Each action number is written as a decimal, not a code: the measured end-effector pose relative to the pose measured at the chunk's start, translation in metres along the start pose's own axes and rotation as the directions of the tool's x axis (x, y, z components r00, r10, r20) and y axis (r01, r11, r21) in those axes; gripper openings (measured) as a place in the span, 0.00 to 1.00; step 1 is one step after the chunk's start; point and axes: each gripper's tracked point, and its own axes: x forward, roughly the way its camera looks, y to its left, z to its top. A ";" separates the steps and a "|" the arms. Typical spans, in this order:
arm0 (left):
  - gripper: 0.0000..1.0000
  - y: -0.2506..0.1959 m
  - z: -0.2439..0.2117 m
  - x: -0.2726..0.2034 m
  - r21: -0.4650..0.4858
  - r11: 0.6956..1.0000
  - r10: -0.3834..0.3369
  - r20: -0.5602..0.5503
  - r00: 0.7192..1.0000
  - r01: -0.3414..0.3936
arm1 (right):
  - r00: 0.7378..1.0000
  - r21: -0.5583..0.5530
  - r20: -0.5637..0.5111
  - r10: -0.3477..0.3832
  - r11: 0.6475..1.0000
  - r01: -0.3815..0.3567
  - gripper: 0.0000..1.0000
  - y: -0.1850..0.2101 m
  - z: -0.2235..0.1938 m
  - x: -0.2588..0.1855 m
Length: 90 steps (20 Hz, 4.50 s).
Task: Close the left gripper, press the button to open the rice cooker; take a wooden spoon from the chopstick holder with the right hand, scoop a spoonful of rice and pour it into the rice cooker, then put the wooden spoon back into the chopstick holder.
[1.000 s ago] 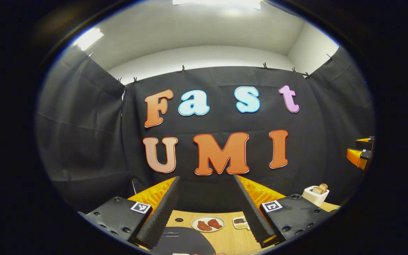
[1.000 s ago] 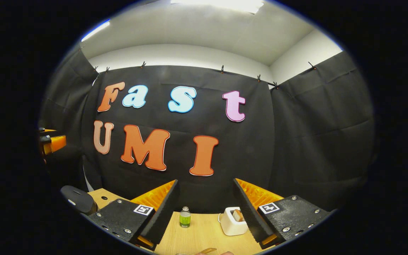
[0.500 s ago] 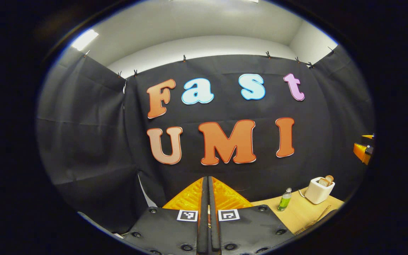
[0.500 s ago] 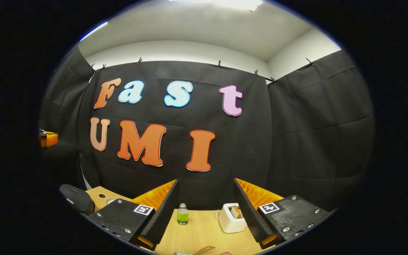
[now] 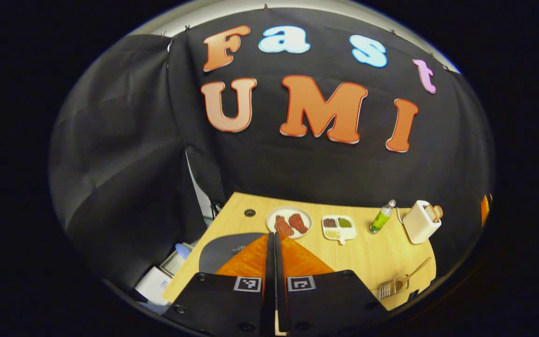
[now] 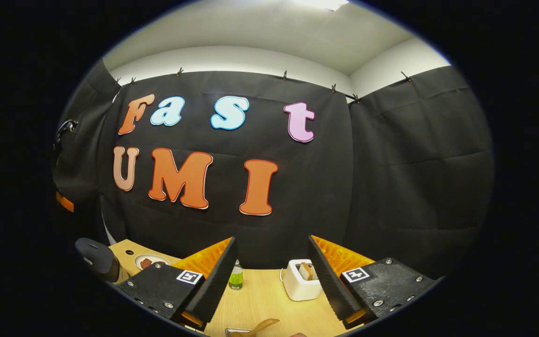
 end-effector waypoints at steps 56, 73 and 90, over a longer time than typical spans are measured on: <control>0.84 -0.007 -0.011 -0.047 0.049 0.971 0.209 0.304 0.929 -0.235 | 0.732 0.286 -0.659 0.173 0.958 0.030 0.92 -0.001 -0.268 -0.017; 0.94 -0.024 -0.048 -0.090 0.013 0.947 0.301 0.321 0.898 -0.322 | 0.543 0.488 -0.737 0.403 0.872 0.014 0.31 0.060 -0.353 -0.021; 0.85 0.008 -0.007 -0.031 0.103 0.990 0.053 0.385 0.921 -0.100 | 0.814 0.341 -0.565 0.131 0.936 0.087 0.12 0.065 -0.223 -0.043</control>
